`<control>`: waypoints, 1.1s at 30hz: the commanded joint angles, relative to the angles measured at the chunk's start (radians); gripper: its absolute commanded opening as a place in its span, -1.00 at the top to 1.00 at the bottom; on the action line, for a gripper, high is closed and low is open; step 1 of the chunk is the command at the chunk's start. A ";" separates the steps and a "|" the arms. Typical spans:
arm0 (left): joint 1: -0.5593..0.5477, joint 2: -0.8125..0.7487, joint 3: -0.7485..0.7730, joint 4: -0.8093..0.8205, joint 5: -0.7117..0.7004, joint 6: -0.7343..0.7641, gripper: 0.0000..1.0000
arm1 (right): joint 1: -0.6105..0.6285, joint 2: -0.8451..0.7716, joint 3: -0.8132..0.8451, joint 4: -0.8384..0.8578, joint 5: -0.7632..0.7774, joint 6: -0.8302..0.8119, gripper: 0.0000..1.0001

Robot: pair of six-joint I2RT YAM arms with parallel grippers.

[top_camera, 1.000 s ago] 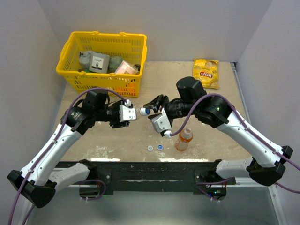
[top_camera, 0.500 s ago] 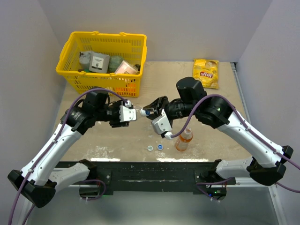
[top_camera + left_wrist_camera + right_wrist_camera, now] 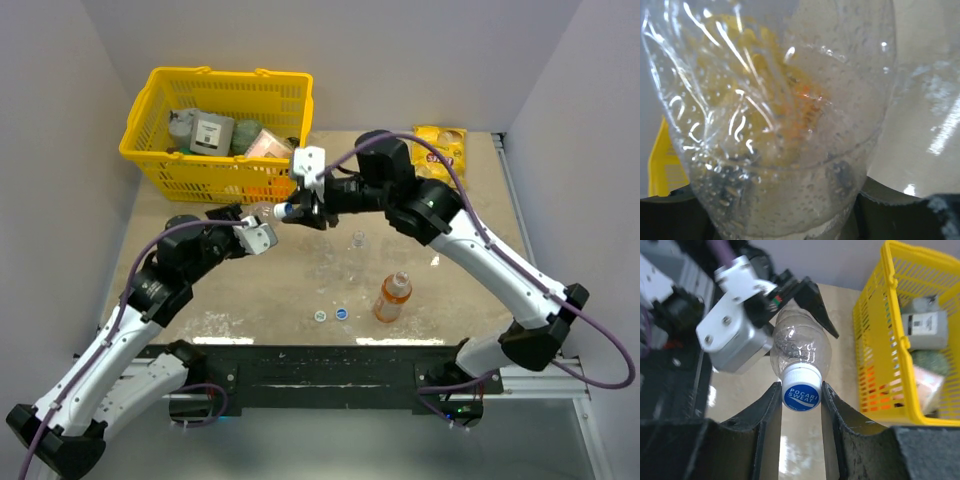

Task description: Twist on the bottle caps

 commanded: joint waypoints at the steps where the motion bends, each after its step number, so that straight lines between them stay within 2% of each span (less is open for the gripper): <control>1: -0.045 -0.057 -0.078 0.453 -0.277 0.061 1.00 | -0.102 0.108 0.085 0.163 -0.059 0.604 1.00; 2: -0.064 -0.039 -0.087 0.524 -0.325 0.129 1.00 | -0.123 0.123 0.085 0.181 -0.088 0.747 1.00; 3: -0.076 -0.022 -0.094 0.566 -0.382 0.168 1.00 | -0.146 0.141 0.082 0.210 -0.116 0.818 1.00; 4: -0.091 0.022 -0.113 0.613 -0.505 0.214 1.00 | -0.177 0.166 0.082 0.217 -0.137 0.877 1.00; 6: -0.140 0.079 -0.152 0.794 -0.629 0.424 1.00 | -0.182 0.172 0.082 0.234 -0.139 0.943 1.00; 7: -0.150 0.116 -0.229 0.883 -0.696 0.507 1.00 | -0.187 0.175 0.084 0.240 -0.160 0.960 1.00; 8: -0.150 0.116 -0.274 1.034 -0.691 0.655 1.00 | -0.188 0.191 0.091 0.238 -0.167 0.985 1.00; 10: -0.154 0.104 -0.407 1.151 -0.660 0.771 1.00 | -0.190 0.195 0.101 0.252 -0.174 1.003 1.00; 11: -0.165 0.104 -0.442 1.261 -0.661 0.852 1.00 | -0.191 0.203 0.102 0.258 -0.174 1.018 1.00; 13: -0.171 0.098 -0.495 1.313 -0.683 0.883 1.00 | -0.203 0.211 0.113 0.261 -0.176 1.031 1.00; 15: -0.173 0.086 -0.486 1.263 -0.706 0.851 1.00 | -0.214 0.220 0.108 0.267 -0.171 1.040 1.00; 18: -0.164 0.080 -0.413 1.084 -0.790 0.707 1.00 | -0.242 0.224 0.108 0.272 -0.150 1.049 0.96; 19: -0.153 0.080 -0.346 0.989 -0.812 0.576 1.00 | -0.272 0.224 0.121 0.271 -0.159 1.045 0.56; 20: -0.123 0.078 -0.307 0.757 -0.801 0.493 1.00 | -0.291 0.223 0.136 0.278 -0.168 1.017 0.31; 21: -0.104 0.078 -0.211 0.595 -0.761 0.401 1.00 | -0.336 0.218 0.180 0.298 -0.208 1.000 0.17; 22: -0.081 0.090 -0.174 0.434 -0.662 0.283 1.00 | -0.360 0.217 0.208 0.309 -0.237 0.983 0.03; 23: -0.052 0.099 -0.148 0.261 -0.633 0.223 1.00 | -0.384 0.218 0.234 0.321 -0.272 0.951 -0.04; 24: -0.038 0.104 -0.122 0.170 -0.575 0.170 1.00 | -0.403 0.218 0.283 0.323 -0.323 0.915 -0.20; 25: 0.005 0.116 -0.053 0.064 -0.383 0.121 1.00 | -0.418 0.206 0.305 0.289 -0.378 0.762 -0.36; 26: 0.017 0.122 -0.025 -0.074 -0.302 0.092 1.00 | -0.418 0.188 0.318 0.236 -0.374 0.655 -0.39; 27: 0.026 0.127 0.015 -0.118 -0.234 0.069 1.00 | -0.408 0.165 0.299 0.149 -0.381 0.552 -0.39; 28: 0.034 0.136 0.033 -0.153 -0.103 0.038 1.00 | -0.400 0.098 0.265 0.114 -0.360 0.338 -0.45; 30: 0.039 0.155 0.105 -0.297 0.060 0.044 1.00 | -0.340 0.036 0.153 -0.015 -0.301 0.115 -0.45; 31: 0.040 0.173 0.125 -0.326 0.186 0.032 1.00 | -0.310 0.002 0.120 -0.063 -0.232 -0.108 -0.45; 33: 0.040 0.193 0.179 -0.388 0.291 0.026 1.00 | -0.219 -0.084 0.014 -0.168 -0.167 -0.304 -0.43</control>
